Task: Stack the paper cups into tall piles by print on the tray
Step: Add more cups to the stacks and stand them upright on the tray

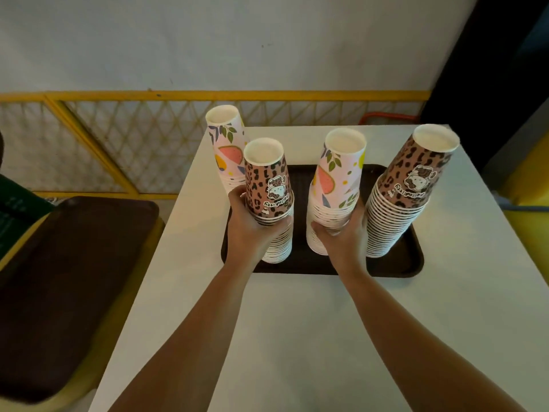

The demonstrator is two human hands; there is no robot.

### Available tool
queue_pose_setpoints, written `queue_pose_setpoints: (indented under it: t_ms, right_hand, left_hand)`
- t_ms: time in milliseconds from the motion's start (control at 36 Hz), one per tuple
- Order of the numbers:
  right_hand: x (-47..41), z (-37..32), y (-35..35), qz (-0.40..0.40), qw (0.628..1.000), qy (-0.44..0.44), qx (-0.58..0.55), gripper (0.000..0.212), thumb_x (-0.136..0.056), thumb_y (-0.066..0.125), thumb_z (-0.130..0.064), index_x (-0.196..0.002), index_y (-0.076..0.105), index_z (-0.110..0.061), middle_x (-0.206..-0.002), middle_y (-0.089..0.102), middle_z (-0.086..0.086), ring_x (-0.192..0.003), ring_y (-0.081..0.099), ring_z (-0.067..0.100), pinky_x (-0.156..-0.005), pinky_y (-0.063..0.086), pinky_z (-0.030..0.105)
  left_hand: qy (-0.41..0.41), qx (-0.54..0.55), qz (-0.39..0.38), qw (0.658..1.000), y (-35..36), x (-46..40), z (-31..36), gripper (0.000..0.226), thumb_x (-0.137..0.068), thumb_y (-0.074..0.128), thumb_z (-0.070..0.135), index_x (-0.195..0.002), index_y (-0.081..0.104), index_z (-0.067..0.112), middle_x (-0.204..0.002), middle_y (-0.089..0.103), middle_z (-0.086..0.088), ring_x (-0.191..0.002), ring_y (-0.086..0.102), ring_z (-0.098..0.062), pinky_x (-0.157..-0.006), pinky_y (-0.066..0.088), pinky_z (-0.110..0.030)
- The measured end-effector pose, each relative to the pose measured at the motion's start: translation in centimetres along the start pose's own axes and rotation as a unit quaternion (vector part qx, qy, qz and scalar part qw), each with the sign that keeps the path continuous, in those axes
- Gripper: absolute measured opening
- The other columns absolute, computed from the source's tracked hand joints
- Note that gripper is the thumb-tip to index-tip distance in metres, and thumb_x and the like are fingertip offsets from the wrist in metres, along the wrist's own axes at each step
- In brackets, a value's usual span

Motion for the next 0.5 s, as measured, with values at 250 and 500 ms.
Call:
queue_pose_setpoints:
  t_ms: [250,500]
  right_hand:
    - [-1.8,-1.0,2.0,-0.017,1.0,-0.01,-0.023,0.092,-0.06,0.086,-0.027,-0.136,0.036,-0.009,-0.131,0.05,0.007,-0.12,0.049,0.018,-0.089,0.041,0.02]
    - [-3.6,-1.7,4.6,-0.062,0.997,-0.004,-0.043,0.093,-0.062,0.085,-0.03,-0.138,0.034,-0.014,-0.135,0.047,0.004,-0.123,0.048,0.019,-0.094,0.045,0.028]
  left_hand:
    - [0.006,0.005,-0.007,1.0,-0.3,-0.5,-0.3,0.081,-0.06,0.086,0.016,-0.116,0.028,0.029,-0.104,0.051,0.023,-0.093,0.053,0.007,-0.073,0.042,-0.002]
    - [-0.001,0.017,-0.018,1.0,-0.3,-0.3,-0.2,0.083,-0.056,0.088,0.025,-0.115,0.029,0.031,-0.104,0.054,0.024,-0.096,0.057,0.004,-0.073,0.045,-0.004]
Point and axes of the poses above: each hand's wrist, its own x-axis away from the middle knuckle, its own y-axis out of the palm, z = x × y, the point moved 10 cm from there along -x, towards the middle knuckle
